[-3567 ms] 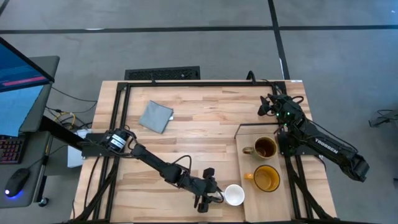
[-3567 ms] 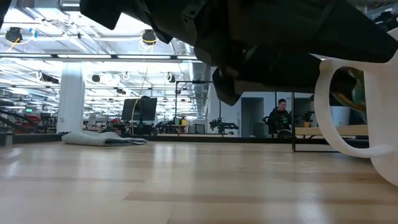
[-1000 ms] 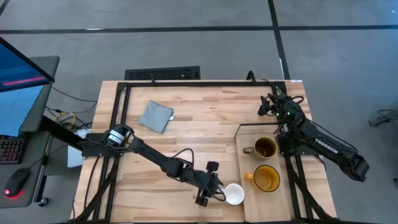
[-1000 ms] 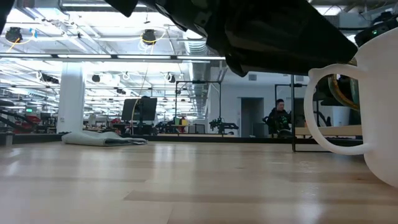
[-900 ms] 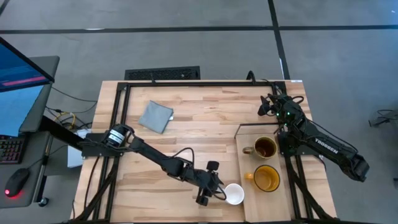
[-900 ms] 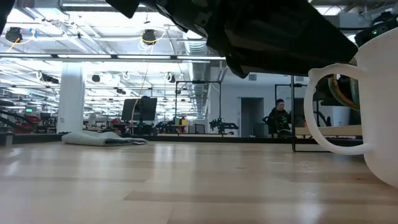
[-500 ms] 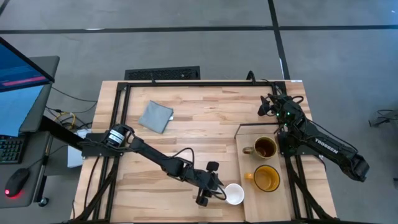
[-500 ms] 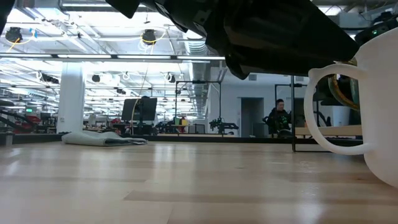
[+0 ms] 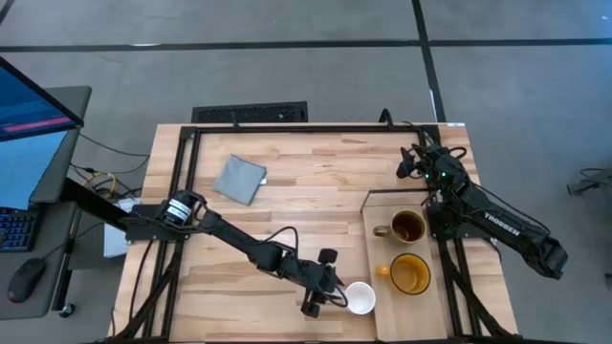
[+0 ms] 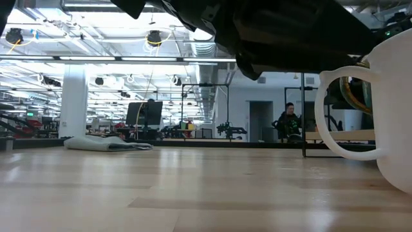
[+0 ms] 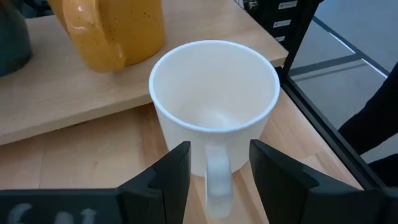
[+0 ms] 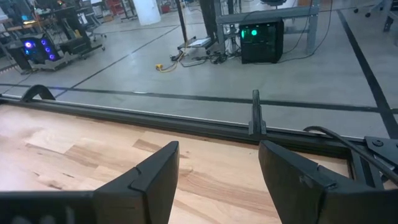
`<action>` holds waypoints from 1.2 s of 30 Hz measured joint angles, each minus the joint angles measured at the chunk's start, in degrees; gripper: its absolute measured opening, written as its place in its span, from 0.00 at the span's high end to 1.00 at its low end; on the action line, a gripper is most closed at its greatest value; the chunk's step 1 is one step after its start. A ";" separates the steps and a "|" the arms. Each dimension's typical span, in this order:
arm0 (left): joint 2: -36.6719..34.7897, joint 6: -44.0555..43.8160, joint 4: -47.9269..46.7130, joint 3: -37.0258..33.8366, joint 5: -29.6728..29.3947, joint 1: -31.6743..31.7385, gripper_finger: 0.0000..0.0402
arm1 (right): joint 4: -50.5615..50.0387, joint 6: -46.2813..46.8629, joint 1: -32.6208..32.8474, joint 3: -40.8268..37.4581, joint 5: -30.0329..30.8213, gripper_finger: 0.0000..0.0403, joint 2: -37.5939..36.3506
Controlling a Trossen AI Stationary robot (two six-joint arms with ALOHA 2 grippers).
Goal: Stack small to large cups/mugs on shelf
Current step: Put the white mug on the shelf
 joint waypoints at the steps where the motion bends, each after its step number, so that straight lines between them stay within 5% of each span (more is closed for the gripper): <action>1: 0.00 0.06 0.06 0.00 0.14 0.06 0.61 | 0.00 0.00 0.00 -0.01 0.00 0.39 0.01; 19: 0.98 -0.61 1.20 0.04 2.91 0.98 0.82 | 0.02 0.00 0.01 -0.01 0.00 0.39 0.00; 36: 0.96 -2.11 -0.04 0.04 3.98 1.03 0.83 | 0.02 0.00 0.01 -0.01 0.00 0.39 0.00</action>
